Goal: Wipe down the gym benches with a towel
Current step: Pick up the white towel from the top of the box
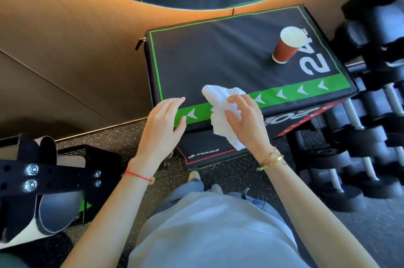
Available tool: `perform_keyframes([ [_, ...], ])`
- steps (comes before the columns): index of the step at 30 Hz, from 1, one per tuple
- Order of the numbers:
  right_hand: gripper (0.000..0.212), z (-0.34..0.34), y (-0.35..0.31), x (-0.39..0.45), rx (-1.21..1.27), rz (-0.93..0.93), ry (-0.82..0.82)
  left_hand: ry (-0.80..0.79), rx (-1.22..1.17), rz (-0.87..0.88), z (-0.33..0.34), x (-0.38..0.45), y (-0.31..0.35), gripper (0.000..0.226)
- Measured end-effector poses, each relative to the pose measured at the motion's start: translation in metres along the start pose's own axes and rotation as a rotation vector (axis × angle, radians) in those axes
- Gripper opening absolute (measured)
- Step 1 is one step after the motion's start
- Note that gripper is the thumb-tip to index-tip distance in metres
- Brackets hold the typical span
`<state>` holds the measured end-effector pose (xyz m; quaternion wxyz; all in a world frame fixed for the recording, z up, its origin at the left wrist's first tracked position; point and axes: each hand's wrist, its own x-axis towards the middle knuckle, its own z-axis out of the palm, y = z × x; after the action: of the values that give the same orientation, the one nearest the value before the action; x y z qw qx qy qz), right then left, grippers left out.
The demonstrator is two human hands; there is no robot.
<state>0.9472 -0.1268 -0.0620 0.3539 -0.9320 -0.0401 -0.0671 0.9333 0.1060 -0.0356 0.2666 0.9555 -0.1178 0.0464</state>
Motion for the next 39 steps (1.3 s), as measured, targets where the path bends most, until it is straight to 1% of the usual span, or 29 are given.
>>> perform_keyframes([
  [7, 0.025, -0.036, -0.001, -0.086, -0.011, 0.069, 0.086, -0.026, -0.033, 0.09, 0.01, -0.04, 0.041, 0.042],
  [12, 0.026, -0.049, -0.007, -0.152, -0.042, 0.184, 0.236, -0.1, -0.044, 0.23, 0.008, -0.065, 0.053, 0.043],
  [20, 0.027, -0.023, -0.051, -0.284, -0.074, 0.43, 0.485, -0.26, -0.043, 0.496, -0.007, -0.124, 0.049, 0.043],
  [23, 0.024, -0.011, -0.074, -0.336, -0.064, 0.5, 0.559, -0.324, -0.059, 0.563, -0.009, -0.153, 0.048, 0.044],
  [32, 0.021, 0.013, -0.132, -0.486, -0.076, 0.671, 0.709, -0.45, -0.119, 0.752, -0.014, -0.261, 0.062, 0.043],
  [39, 0.021, 0.009, -0.147, -0.609, -0.118, 0.76, 0.816, -0.548, -0.143, 0.914, 0.0, -0.355, 0.106, 0.042],
])
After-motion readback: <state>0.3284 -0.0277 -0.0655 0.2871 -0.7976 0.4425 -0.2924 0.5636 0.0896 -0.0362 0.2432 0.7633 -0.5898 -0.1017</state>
